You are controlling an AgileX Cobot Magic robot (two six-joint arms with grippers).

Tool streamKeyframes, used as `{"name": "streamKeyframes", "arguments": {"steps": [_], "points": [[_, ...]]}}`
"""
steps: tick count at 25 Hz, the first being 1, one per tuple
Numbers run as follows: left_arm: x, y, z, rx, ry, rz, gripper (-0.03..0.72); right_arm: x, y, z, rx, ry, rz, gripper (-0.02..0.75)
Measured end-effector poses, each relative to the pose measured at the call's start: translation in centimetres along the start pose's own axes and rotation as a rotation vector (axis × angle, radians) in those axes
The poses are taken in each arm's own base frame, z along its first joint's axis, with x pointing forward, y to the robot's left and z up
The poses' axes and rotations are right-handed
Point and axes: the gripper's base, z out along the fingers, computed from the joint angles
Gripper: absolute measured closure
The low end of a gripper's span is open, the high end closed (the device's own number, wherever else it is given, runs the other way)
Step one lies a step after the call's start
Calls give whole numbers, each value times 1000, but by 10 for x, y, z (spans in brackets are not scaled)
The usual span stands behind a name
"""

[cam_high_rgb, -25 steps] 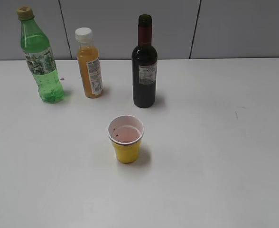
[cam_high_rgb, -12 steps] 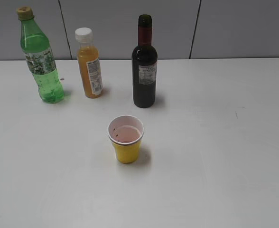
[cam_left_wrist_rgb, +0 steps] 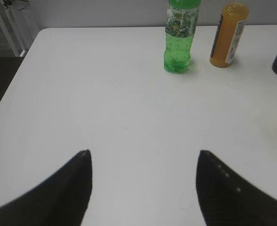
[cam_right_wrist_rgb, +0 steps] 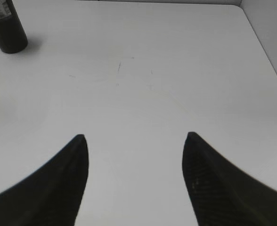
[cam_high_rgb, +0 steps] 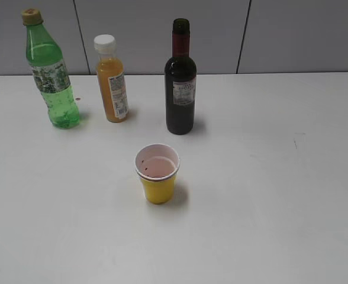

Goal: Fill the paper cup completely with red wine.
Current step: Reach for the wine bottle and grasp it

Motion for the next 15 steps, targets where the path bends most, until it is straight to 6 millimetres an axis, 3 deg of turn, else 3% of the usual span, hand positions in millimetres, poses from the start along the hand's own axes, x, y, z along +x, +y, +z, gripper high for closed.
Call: {"name": "streamKeyframes", "arguments": {"steps": [15], "points": [[0,0,0,0,0,0,169,0,0,0,-4,1,2,260]]}}
